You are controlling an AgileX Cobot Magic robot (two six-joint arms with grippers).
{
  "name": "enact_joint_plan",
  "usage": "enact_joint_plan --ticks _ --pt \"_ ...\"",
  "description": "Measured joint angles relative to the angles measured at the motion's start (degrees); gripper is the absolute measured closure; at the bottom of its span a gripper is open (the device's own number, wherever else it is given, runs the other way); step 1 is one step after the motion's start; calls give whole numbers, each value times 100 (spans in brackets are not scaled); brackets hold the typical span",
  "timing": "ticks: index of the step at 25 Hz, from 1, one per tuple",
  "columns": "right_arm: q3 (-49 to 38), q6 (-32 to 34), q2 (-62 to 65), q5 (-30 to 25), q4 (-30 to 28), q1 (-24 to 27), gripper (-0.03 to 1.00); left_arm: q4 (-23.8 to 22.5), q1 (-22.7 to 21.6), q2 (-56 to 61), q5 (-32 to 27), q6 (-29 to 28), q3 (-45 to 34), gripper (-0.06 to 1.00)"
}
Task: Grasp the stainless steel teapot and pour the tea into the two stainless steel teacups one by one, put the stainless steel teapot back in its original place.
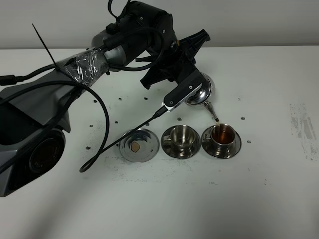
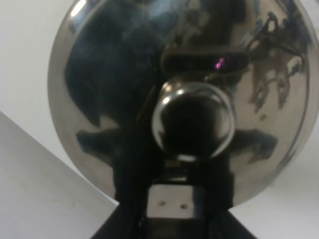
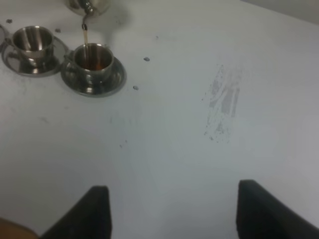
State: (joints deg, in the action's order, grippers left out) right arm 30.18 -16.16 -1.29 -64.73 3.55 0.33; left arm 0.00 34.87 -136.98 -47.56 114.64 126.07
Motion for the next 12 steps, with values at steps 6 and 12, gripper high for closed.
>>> enact_joint_plan --ticks 6,12 --pt "0 0 0 -6 0 0 41 0 0 0 6 0 0 74" --pt "0 -4 0 -6 0 0 41 0 4 0 17 0 0 74"
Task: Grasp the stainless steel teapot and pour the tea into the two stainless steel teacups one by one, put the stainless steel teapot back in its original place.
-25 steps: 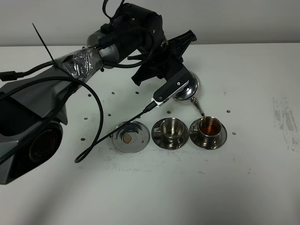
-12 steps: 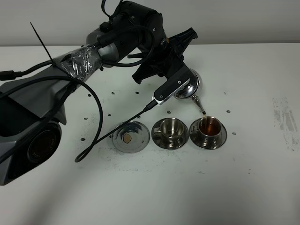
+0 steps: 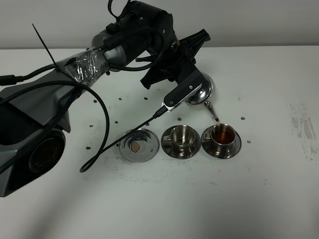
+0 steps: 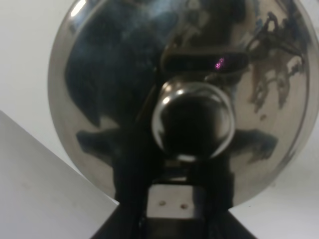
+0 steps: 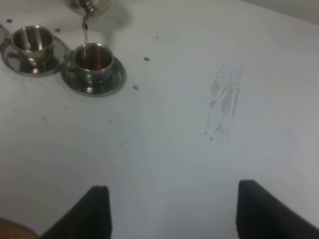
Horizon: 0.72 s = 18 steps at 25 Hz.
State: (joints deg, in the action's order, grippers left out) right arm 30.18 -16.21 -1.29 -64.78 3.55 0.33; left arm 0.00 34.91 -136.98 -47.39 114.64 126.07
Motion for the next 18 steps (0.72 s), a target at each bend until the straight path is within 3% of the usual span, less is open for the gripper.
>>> enact_joint_plan --ticks 18 --pt "0 -28 0 0 -4 0 41 -30 27 0 12 0 0 74"
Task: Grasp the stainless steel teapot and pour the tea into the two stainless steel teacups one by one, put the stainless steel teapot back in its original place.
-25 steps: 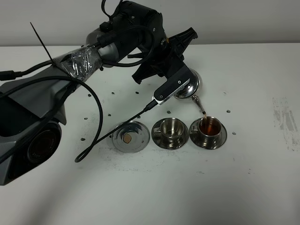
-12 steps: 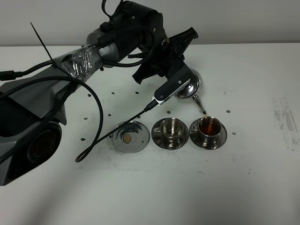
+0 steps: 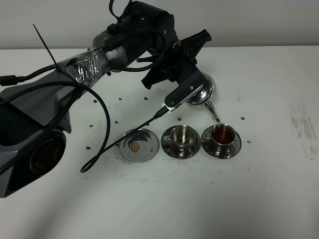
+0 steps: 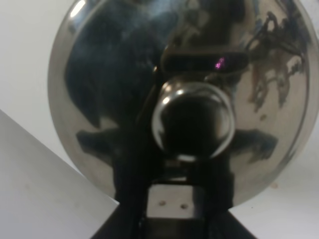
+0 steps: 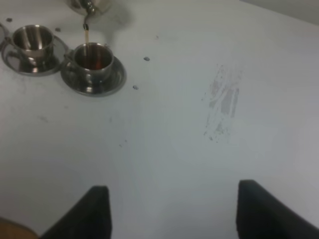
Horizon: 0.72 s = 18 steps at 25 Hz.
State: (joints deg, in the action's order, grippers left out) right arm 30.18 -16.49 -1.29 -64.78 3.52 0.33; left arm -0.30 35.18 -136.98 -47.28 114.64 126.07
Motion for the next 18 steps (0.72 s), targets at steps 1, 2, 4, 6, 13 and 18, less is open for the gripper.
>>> enact_joint_plan --ticks 1,2,4,6,13,18 --pt "0 0 0 0 0 0 41 0 5 0 0 0 0 74" --pt "0 0 0 0 0 0 41 0 5 0 0 0 0 74" --pt "0 0 0 0 0 0 41 0 11 0 0 0 0 74" --pt "0 0 0 0 0 0 41 0 11 0 0 0 0 74" --pt "0 0 0 0 0 0 41 -7 11 0 25 0 0 74" --pt "0 0 0 0 0 0 41 -25 11 0 38 0 0 74"
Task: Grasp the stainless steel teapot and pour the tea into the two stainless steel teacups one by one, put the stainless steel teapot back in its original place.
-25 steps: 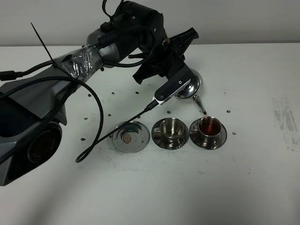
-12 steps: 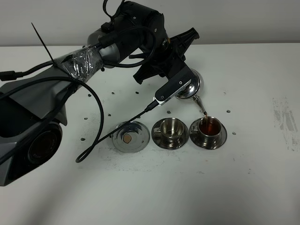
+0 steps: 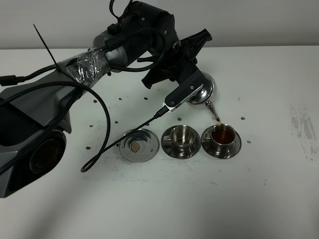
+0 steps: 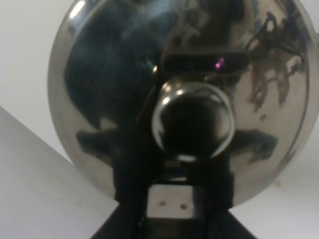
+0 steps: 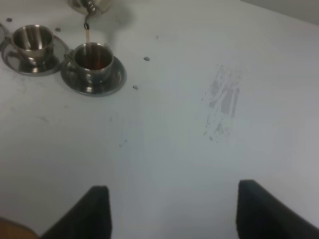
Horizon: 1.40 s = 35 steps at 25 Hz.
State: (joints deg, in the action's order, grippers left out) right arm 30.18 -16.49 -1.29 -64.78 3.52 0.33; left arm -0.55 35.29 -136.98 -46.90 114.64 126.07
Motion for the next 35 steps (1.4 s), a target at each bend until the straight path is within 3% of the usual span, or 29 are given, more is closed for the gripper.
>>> enact_joint_plan --ticks 35 --pt "0 -43 0 0 0 0 44 -18 0 0 87 0 0 74"
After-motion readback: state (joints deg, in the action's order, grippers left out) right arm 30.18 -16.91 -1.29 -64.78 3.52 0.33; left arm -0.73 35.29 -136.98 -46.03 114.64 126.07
